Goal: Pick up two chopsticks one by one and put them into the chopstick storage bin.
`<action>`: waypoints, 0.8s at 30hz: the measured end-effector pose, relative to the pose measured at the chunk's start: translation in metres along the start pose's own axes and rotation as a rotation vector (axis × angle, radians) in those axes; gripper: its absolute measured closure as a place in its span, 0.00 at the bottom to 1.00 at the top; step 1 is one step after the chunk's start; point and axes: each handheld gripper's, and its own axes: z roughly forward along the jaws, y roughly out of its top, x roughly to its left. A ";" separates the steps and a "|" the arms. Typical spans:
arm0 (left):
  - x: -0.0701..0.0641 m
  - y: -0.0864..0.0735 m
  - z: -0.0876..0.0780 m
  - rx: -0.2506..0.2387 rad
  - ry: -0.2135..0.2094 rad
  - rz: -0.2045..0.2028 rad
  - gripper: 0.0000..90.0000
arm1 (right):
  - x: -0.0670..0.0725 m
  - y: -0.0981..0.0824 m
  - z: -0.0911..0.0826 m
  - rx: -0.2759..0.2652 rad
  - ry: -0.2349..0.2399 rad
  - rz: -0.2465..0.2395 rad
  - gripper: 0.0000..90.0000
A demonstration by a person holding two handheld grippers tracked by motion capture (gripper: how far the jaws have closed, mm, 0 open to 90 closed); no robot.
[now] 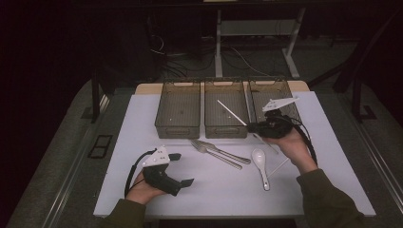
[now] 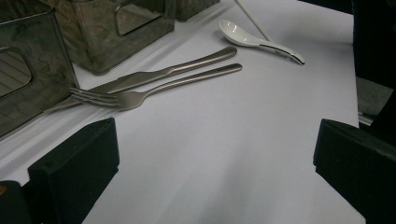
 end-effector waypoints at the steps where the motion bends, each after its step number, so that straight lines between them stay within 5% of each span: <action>1: 0.000 0.000 0.000 -0.002 0.000 0.000 0.00 | 0.001 0.005 0.004 -0.002 0.003 0.005 0.94; 13: -0.001 0.001 -0.001 -0.006 0.002 0.004 0.00 | 0.011 0.063 0.048 -0.002 -0.020 0.053 0.94; 24: 0.000 0.002 -0.001 -0.005 0.003 0.013 0.00 | 0.022 0.113 0.108 0.042 -0.029 0.074 0.94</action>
